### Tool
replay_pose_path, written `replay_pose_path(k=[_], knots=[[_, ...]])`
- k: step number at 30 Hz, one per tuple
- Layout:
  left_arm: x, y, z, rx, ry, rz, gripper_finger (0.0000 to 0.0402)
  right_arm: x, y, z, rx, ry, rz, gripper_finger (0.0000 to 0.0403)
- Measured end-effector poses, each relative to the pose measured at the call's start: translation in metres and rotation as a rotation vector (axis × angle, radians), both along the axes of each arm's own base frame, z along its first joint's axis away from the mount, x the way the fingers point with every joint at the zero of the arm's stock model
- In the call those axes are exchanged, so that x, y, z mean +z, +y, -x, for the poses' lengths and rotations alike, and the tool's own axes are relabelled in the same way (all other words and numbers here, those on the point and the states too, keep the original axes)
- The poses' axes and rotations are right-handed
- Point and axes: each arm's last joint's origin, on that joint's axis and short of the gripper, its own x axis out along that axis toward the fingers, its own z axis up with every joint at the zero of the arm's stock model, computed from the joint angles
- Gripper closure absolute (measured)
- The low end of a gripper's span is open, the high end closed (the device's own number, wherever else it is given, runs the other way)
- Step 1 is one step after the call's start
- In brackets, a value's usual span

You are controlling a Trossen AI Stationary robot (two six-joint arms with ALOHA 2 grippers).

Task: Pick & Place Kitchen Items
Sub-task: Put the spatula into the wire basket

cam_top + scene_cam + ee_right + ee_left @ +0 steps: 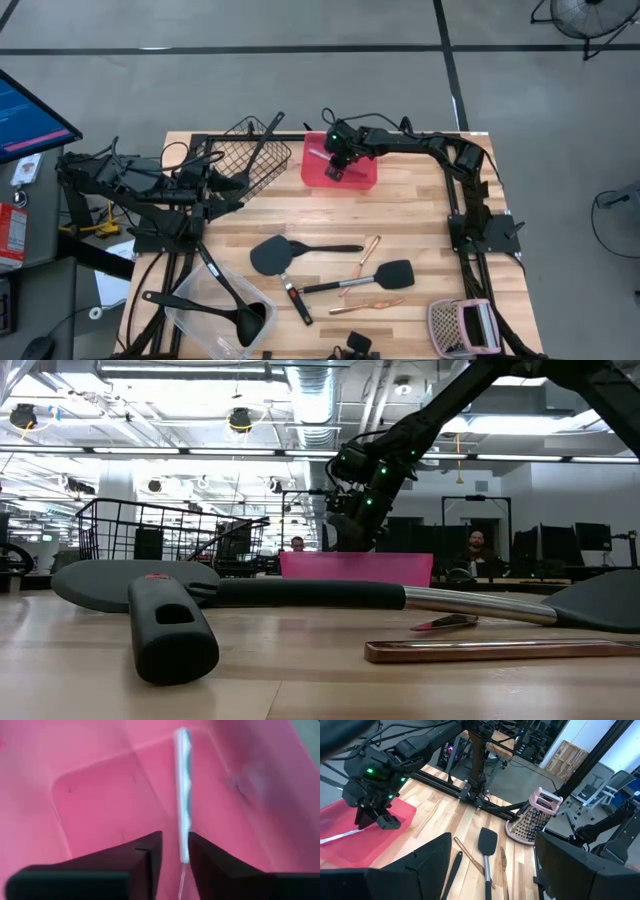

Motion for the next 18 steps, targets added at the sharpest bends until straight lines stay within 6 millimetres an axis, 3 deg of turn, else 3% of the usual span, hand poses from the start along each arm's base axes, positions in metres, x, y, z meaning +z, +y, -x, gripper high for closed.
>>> replay_pose_path(k=[4, 9, 14, 18], knots=[[0.0, 0.0, 0.0, 0.0, -0.002, 0.001, 0.0131, 0.018, 0.001, 0.001, -0.015, 0.026, -0.029, 0.0254], [0.0, 0.0, 0.0, 0.0, -0.004, 0.001, 0.0131, 0.103, 0.018, 0.008, 0.049, -0.052, -0.036, 0.0201], [0.0, 0.0, 0.0, -0.001, -0.004, 0.001, 0.0131, 0.174, 0.071, 0.039, 0.134, -0.107, -0.064, 0.0189], [0.001, 0.0, 0.0, -0.001, -0.008, 0.002, 0.0131, 0.199, 0.131, 0.066, 0.213, -0.118, -0.127, 0.0199]])
